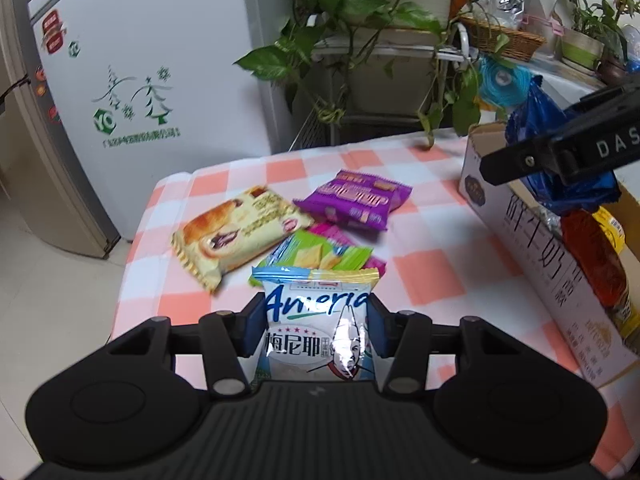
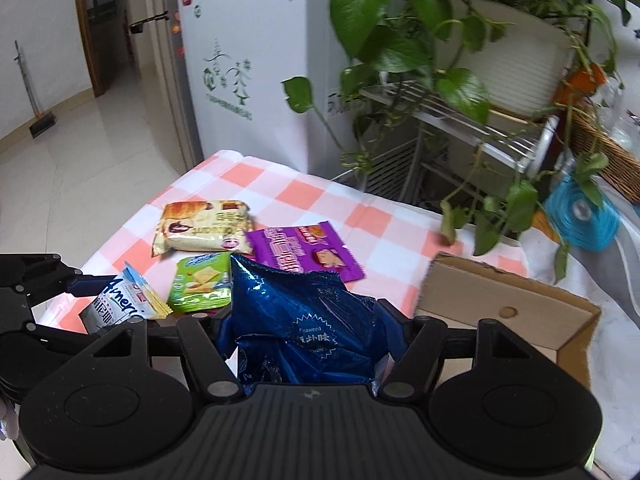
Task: Organize snacks
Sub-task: 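Carry the white Ameria packet and blue foil packet over the box with both tools, then open both tools to drop the white and blue packets into the box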
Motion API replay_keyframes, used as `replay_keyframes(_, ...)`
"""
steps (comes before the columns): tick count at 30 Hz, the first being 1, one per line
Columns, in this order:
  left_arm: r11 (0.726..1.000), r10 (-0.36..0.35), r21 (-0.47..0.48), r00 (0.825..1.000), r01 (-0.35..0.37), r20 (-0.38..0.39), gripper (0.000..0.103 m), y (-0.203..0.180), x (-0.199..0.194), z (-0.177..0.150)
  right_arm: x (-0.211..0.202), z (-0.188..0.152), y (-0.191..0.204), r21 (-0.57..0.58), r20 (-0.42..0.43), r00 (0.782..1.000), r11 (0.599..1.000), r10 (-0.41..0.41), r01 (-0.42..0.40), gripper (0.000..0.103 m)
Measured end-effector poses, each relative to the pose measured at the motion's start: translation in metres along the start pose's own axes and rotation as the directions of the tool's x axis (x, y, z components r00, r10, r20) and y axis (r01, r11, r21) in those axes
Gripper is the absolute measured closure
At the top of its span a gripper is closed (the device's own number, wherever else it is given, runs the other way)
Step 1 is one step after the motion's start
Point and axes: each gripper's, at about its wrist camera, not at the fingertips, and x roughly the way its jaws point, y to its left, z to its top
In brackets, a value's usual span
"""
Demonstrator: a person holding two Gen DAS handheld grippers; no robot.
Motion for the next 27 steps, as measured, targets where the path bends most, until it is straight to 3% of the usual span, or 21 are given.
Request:
replay_keyframes(12, 0.995, -0.096, 0.025, 0.994, 0.095, 0.050, 0.053, -0.052, 0.001, 0.037, -0.023, -0.003, -0.056, 0.132, 0.057, 0.997, 0.990, -0.058, 0.050, 0.029)
replay_keyframes(27, 0.970, -0.234, 0.090, 0.968, 0.226, 0.087, 0.053, -0.132, -0.004, 0.073, -0.034, -0.012, -0.108, 0.317, 0.083, 0.990, 0.945, -0.111, 0.079, 0.029)
